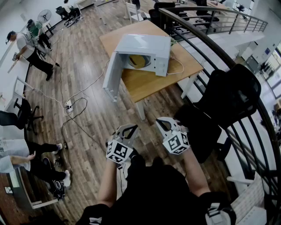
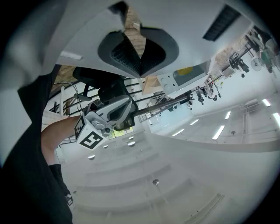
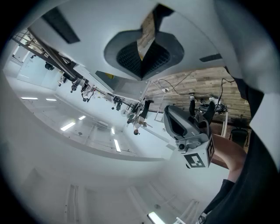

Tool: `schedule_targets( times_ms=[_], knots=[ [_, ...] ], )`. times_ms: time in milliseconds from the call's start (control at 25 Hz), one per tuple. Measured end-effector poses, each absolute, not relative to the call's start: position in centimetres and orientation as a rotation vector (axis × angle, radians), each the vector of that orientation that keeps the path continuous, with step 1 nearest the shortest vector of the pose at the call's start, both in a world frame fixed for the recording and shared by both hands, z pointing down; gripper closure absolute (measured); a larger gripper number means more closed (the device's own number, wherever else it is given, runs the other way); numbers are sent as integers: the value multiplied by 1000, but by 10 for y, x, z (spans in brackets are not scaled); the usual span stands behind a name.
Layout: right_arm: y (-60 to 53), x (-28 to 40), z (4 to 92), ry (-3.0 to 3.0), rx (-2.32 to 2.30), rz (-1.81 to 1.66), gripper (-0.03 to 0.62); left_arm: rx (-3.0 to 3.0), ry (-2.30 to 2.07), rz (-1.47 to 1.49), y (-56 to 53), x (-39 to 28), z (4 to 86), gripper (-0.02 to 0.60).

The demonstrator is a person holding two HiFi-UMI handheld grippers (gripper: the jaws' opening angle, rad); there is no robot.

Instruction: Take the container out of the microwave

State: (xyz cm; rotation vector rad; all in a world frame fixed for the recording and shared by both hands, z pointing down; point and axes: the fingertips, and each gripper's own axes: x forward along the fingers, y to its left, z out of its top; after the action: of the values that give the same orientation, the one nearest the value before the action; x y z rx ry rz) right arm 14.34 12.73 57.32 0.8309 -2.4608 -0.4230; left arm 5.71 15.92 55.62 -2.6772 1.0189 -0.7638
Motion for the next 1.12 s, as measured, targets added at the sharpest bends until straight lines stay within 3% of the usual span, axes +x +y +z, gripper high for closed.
schedule_targets(
  times_ms=[1120],
  knots=[
    [137, 171, 573, -2510, 794, -420, 595, -2685, 1012, -748, 164, 95, 554, 578]
  ],
)
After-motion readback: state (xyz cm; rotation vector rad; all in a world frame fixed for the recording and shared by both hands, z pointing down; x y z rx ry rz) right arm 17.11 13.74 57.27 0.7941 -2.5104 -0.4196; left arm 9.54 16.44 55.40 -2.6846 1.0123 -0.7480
